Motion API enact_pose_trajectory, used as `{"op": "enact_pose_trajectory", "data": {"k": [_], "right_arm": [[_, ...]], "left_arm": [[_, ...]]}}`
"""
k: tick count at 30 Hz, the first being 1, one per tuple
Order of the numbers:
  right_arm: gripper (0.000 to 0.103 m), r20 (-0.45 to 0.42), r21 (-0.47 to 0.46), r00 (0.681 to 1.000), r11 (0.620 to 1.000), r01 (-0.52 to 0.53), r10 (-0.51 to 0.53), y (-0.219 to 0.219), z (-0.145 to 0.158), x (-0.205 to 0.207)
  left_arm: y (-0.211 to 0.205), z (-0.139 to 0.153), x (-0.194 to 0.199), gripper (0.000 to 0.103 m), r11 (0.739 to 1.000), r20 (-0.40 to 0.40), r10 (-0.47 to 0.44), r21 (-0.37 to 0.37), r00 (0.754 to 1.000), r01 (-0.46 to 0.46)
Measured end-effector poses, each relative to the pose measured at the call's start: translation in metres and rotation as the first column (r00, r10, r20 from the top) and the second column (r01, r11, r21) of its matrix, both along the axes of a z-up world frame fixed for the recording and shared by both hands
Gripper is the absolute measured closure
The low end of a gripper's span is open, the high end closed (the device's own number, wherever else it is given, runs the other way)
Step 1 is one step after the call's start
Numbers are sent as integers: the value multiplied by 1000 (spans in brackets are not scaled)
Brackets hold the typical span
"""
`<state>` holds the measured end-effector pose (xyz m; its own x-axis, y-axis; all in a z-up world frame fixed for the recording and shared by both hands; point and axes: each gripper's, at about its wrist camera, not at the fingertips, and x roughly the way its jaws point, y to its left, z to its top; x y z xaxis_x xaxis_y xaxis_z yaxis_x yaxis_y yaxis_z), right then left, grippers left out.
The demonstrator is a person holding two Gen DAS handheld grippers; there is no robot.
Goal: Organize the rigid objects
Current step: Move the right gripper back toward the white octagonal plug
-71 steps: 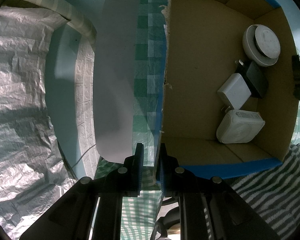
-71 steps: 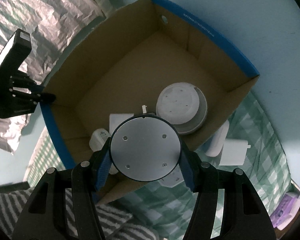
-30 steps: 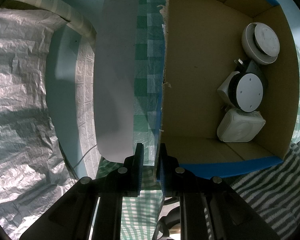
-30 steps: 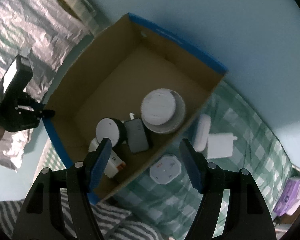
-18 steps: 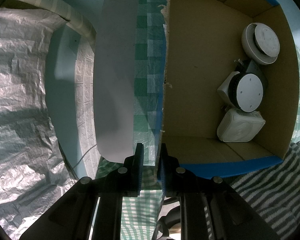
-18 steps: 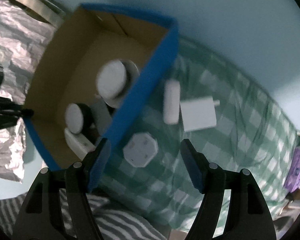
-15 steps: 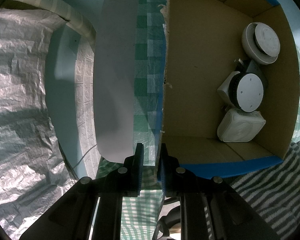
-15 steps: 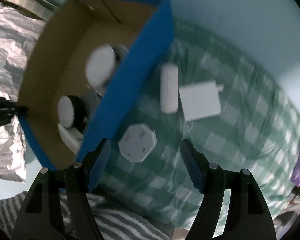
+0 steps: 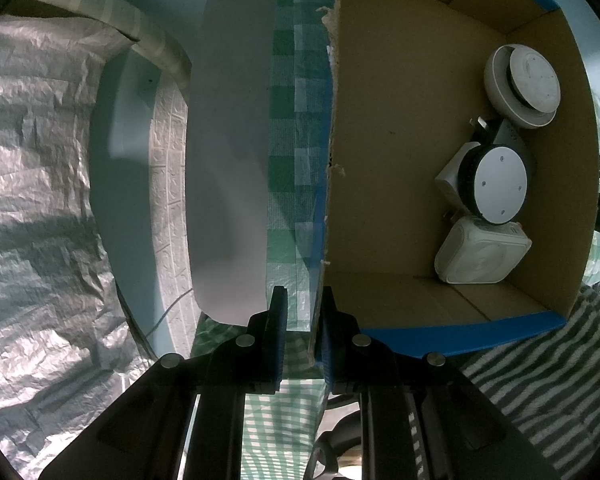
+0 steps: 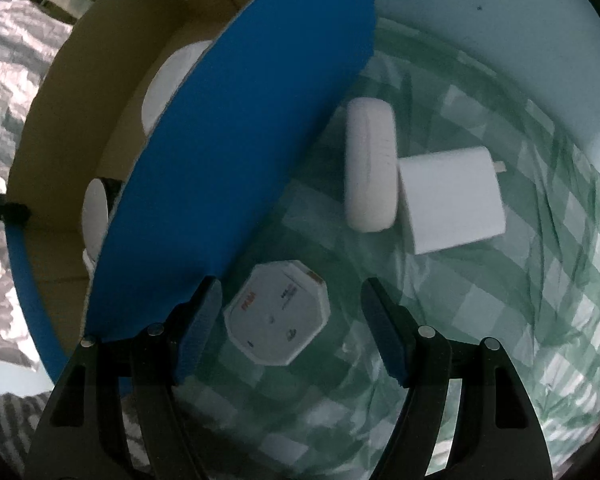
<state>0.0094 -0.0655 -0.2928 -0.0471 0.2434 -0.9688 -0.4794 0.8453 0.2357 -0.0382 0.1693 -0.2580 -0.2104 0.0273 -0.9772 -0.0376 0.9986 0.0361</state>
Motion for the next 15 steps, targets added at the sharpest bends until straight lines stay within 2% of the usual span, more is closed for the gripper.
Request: {"op": "enact_pose_trajectory", "data": {"k": [5,10,15], "right_arm": [[30,-6,-53,999,998,-33,32,3,-16,-6],[30,-27,-40,999,999,-34,33,0,-18,-12],[26,-36,-65,998,996,-53,51,-17,-17,-14]], "left_arm": [[0,0,-1,87,1000,0,-3,-4,1000,3],[1,-2,-2,87,1000,-3,-5,-3,1000,5],[2,-3,-2,87,1000,-6,-9,-5,1000,9]]}}
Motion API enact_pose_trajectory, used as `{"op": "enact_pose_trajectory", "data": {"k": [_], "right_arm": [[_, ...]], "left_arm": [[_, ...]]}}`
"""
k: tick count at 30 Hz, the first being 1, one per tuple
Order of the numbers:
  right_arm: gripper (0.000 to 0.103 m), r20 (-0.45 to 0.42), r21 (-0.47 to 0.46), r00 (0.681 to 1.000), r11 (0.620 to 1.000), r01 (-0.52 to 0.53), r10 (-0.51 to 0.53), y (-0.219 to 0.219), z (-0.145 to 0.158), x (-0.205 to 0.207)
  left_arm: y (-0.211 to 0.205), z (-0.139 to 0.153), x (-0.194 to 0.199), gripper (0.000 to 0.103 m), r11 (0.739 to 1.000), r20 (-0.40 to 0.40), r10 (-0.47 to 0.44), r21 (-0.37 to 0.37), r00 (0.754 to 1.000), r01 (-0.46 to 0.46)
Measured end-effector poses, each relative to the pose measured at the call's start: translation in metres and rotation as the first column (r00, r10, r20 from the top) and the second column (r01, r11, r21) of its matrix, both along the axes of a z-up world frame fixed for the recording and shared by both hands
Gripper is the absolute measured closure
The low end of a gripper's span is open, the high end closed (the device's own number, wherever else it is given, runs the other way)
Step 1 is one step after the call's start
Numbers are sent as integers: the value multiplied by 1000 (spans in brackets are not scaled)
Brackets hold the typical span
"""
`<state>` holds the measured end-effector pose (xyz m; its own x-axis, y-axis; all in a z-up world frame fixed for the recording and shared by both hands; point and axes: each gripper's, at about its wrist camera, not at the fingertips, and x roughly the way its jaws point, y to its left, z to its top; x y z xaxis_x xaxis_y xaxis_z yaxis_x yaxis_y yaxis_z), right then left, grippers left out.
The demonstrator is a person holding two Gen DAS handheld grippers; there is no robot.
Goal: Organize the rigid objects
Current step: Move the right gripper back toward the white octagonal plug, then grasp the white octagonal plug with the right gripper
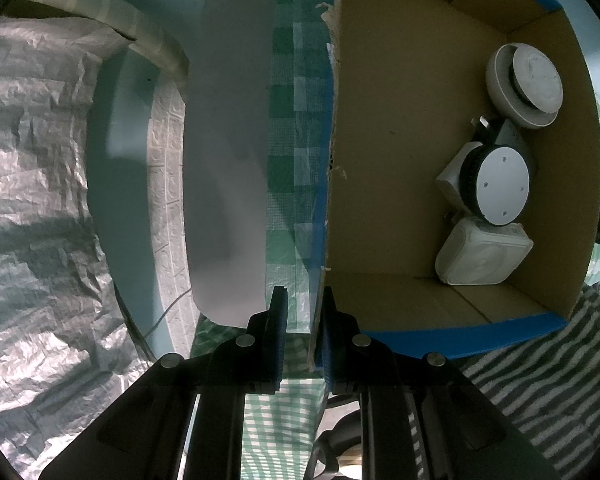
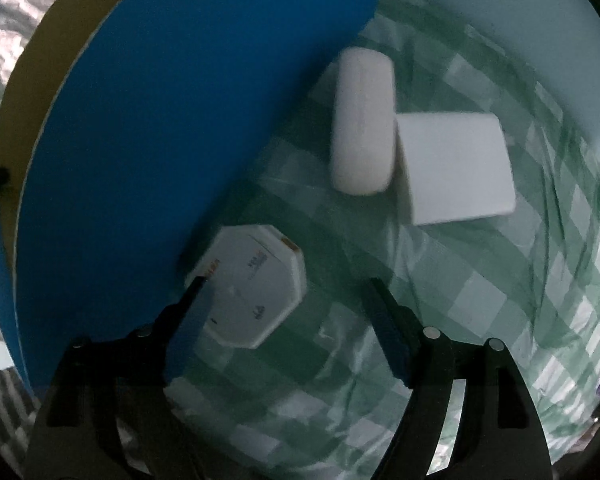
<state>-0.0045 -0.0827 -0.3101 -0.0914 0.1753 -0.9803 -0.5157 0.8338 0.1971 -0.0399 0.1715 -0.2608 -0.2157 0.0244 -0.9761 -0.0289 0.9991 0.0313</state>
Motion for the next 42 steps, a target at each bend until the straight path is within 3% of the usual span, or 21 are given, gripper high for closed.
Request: {"op": "enact_pose_trajectory", "data": {"k": [6,11,16,20,23,29,33,39,42], "right_arm": [[26,17,88,999,995,47,-48,-6,7,4],[26,76,69,996,996,-58,52,5,8,3],[26,103,64,990,993,-98,91,5,9,-7],[26,112,-64,986,991,-119,126,24,6,-21],[25,136,-191,965,962,-198,225,38,1,-35],[25,96,-183,987,977,-112,131,13,2,-32],[25,37,-136,999,991,12,-7,-16,2,-19],[25,-66,-109,979,977,185,-193,-56,-3,0],[25,-79,-108,975,974,201,-210,-67,-1,4]], "left_arm": [[0,-1,0,87,1000,-2,-4,2,1000,4],[1,-1,0,87,1000,-5,-2,5,1000,2],[1,-1,0,87,1000,-6,-3,3,1000,3],[2,-2,-1,87,1000,-9,-1,-1,1000,1],[2,-3,-1,87,1000,-8,1,0,1000,-1],[2,-3,-1,87,1000,-7,3,2,1000,-3],[2,-4,-1,87,1000,-8,0,6,1000,0],[1,-5,-1,87,1000,-11,-4,7,1000,5],[1,-5,0,87,1000,-10,-5,6,1000,5]]}}
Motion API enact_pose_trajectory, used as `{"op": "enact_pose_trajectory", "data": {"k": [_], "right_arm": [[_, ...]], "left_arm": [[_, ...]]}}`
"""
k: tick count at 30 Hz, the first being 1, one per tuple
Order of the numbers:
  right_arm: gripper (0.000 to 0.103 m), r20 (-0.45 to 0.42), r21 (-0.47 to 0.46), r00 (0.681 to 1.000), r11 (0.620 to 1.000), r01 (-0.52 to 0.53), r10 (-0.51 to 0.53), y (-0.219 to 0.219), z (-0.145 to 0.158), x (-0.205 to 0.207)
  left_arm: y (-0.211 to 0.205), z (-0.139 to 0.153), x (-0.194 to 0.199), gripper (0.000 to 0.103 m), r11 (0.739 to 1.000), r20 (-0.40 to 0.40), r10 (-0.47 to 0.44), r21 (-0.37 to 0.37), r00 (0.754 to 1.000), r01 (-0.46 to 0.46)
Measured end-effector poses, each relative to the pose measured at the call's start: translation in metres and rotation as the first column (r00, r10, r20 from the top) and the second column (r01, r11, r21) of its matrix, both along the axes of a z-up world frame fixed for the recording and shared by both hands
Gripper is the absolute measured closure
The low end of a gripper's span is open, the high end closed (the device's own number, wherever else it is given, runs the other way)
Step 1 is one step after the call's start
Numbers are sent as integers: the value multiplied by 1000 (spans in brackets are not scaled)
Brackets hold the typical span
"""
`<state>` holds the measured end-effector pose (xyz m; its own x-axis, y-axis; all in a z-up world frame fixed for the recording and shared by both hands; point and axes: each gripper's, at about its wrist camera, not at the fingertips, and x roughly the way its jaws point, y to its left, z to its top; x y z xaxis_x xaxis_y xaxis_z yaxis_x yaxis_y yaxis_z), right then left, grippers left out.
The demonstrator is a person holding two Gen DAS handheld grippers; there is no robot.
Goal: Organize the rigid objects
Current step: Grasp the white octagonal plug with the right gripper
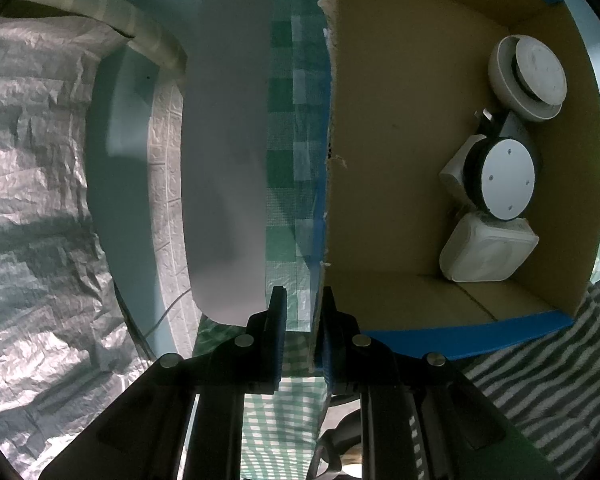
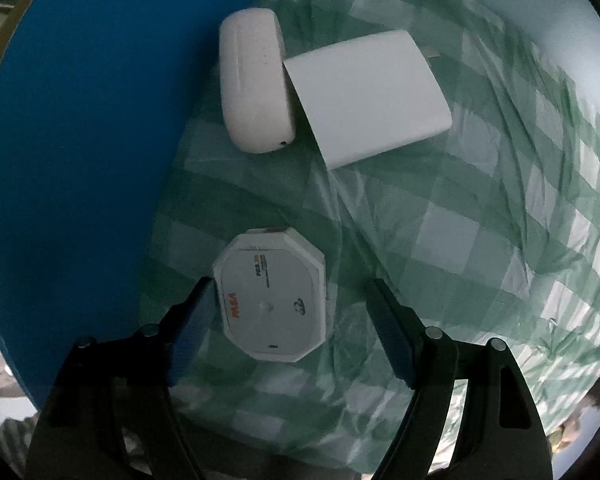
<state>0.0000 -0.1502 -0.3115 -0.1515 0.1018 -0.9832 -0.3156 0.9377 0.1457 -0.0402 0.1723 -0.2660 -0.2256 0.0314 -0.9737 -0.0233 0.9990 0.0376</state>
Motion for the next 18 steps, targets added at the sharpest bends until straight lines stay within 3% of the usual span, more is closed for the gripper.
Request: {"op": "enact_pose_trajectory", "data": {"k": [10,18], "right_arm": [[47,59,-117,984,980,-161,169,55,2,-22],[49,38,-39,991,991,-128,129,35,8,-11]], "left_arm": [[2,1,0,86,1000,2,13,-10,1000,-13],[3,2,0,87,1000,5,15,-17,1000,-15]]}}
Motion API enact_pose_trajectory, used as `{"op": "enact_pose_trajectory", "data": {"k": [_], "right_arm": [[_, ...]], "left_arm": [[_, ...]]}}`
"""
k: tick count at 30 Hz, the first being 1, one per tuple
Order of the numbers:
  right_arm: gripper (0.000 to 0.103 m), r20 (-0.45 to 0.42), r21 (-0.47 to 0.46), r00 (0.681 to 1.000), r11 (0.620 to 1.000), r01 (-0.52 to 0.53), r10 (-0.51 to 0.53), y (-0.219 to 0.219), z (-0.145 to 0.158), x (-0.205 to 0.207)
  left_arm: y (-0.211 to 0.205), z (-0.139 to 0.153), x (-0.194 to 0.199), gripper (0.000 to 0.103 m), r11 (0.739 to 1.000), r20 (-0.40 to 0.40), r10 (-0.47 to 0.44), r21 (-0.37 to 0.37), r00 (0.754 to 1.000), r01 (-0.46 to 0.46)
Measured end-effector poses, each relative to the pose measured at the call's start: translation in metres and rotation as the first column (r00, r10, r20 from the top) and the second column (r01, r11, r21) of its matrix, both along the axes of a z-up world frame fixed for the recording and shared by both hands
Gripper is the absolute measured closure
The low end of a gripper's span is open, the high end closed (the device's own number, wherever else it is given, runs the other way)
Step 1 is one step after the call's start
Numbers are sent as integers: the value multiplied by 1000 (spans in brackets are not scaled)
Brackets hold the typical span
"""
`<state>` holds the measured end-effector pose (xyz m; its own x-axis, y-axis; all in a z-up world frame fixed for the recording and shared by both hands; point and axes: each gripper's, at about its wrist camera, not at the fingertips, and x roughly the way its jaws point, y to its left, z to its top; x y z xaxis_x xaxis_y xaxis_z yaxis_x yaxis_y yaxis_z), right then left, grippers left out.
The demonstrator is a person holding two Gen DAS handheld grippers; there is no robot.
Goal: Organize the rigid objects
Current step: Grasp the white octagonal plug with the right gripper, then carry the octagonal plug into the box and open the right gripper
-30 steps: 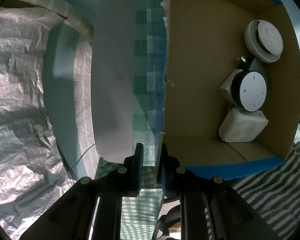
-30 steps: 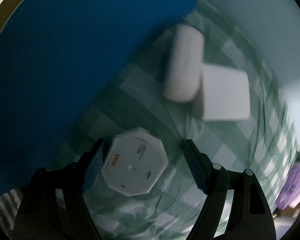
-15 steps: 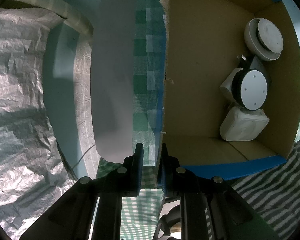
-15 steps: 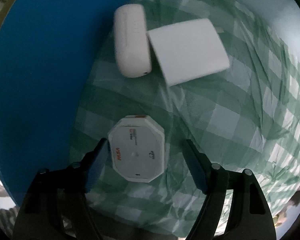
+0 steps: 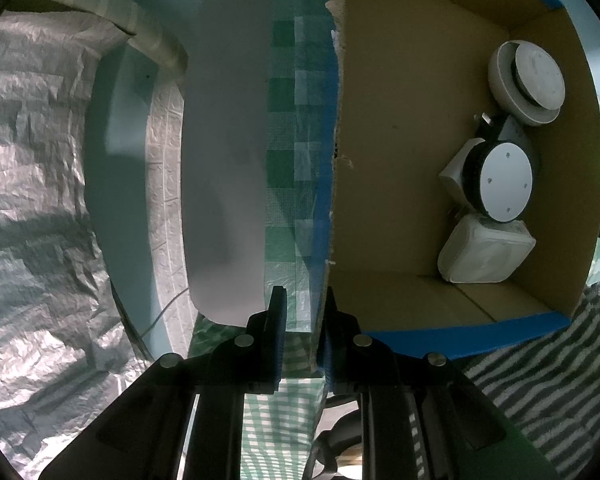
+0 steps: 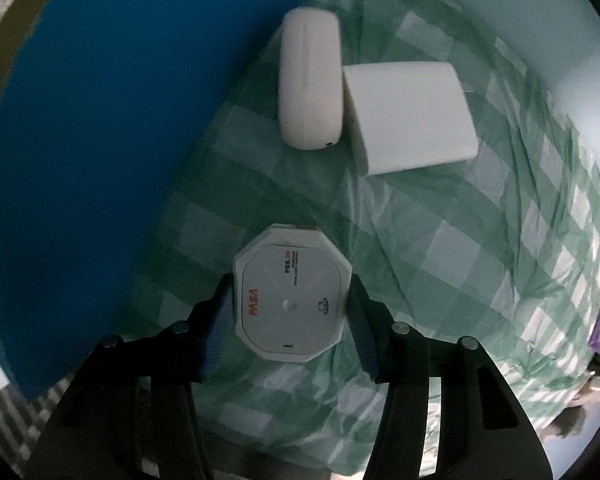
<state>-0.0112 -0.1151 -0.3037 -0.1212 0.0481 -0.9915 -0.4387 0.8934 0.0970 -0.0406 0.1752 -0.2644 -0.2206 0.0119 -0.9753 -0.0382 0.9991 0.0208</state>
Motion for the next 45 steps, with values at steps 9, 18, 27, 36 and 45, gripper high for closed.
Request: {"op": "enact_pose_trajectory", "data": {"k": [9,18,27,36,45], "right_arm": [[50,13,80,999,996,34,-35,-23,30,13],[49,42,154,995,985,81,-88,-55,74,30],[50,102,224,994,975,1,-25,-24,136,37],[49,162,238,984,965,-108,70,30,144,31],[49,173,220,974,957,-186,150,68,133,31]], "left_arm": [[1,0,1,87,1000,-3,-5,1,1000,5],[0,1,1,87,1000,-3,-11,6,1000,11],[-1,3,-1,87,1000,3,-13,9,1000,13],[-1,6,-2,87,1000,9,-12,11,1000,12],[-1,12,-5,87,1000,28,-3,11,1000,3]]}}
